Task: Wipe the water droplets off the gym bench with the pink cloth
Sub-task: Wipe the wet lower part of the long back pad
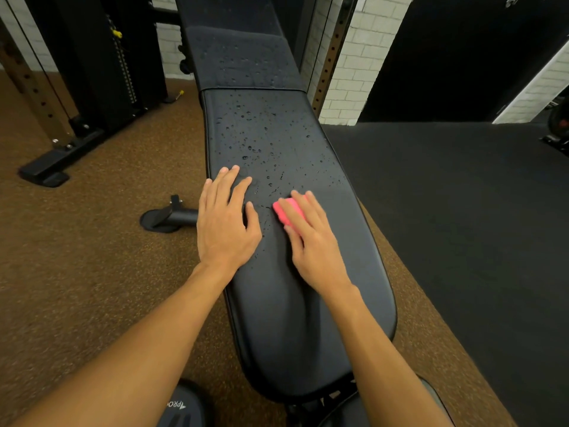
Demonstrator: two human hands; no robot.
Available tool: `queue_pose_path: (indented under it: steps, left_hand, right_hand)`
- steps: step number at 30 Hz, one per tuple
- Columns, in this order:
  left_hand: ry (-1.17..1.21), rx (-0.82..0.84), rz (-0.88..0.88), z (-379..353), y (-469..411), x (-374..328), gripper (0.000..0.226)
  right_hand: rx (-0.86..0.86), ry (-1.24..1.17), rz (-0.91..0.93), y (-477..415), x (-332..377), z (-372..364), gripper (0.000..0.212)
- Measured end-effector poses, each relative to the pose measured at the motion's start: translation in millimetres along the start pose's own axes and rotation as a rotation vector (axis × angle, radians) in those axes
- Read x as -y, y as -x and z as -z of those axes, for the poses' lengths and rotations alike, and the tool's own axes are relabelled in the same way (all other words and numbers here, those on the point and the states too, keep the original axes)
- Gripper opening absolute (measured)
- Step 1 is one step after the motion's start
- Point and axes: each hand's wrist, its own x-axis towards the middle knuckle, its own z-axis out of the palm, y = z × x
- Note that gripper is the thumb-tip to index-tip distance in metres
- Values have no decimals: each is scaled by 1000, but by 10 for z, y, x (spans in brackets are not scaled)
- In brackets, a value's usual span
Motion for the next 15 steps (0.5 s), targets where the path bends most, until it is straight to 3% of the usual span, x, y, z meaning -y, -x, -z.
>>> queue_pose_path:
  steps: [2, 9, 15]
  left_hand:
    - [6, -3, -1, -6, 2, -1, 46]
    - [15, -13, -3, -20, 4, 14, 46]
    - [30, -16, -3, -23, 7, 22, 45]
  right_hand:
    - [23, 18, 23, 145, -79, 84, 47]
    - [-112, 3, -237, -155, 24, -90, 46]
    - [5, 40, 65, 144, 75, -54, 46]
